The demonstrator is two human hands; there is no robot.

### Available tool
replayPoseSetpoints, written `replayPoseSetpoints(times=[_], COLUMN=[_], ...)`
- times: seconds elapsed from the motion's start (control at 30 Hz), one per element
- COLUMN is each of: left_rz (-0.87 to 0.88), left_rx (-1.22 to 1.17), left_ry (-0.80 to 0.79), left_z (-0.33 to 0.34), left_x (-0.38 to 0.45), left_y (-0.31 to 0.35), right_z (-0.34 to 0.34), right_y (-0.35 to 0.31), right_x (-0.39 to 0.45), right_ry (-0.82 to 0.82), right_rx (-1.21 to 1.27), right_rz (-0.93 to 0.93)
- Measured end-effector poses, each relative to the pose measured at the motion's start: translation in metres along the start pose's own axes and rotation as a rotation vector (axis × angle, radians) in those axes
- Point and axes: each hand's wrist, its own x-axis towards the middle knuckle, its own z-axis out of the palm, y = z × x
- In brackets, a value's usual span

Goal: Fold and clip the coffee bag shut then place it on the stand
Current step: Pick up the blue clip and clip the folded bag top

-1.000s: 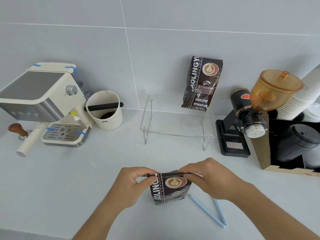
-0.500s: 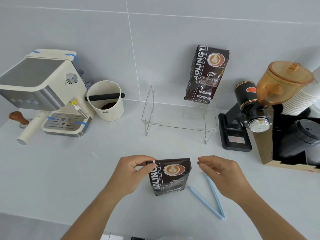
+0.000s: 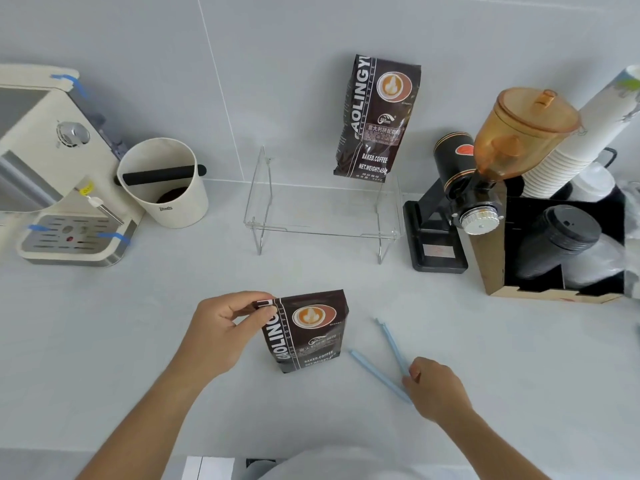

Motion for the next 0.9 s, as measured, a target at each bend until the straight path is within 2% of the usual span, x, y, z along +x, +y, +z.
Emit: replayPoseSetpoints(times=[0.27, 0.53, 0.7, 0.9], left_rz=[0.008, 0.015, 0.009, 0.025], left_rx=[0.03, 0.03, 0.038, 0.034], left_ry=[0.046, 0.081, 0.06, 0.001], left_z=[0.003, 0.006, 0.004, 0.002], left_x=[0.0, 0.003, 0.004, 0.006], left_y=[0.004, 0.004, 0.002, 0.006], right_z=[-0.011, -0.058, -0.093, -0.124], right_y=[0.001, -0.017, -0.036, -0.047], right_x=[0.0, -0.006, -0.013, -0.018], right_ry=[0.158, 0.215, 0.17, 0.091], right_rx=[0.117, 0.524, 0.891, 1.066], right_rz=[-0.146, -0.284, -0.353, -0.486])
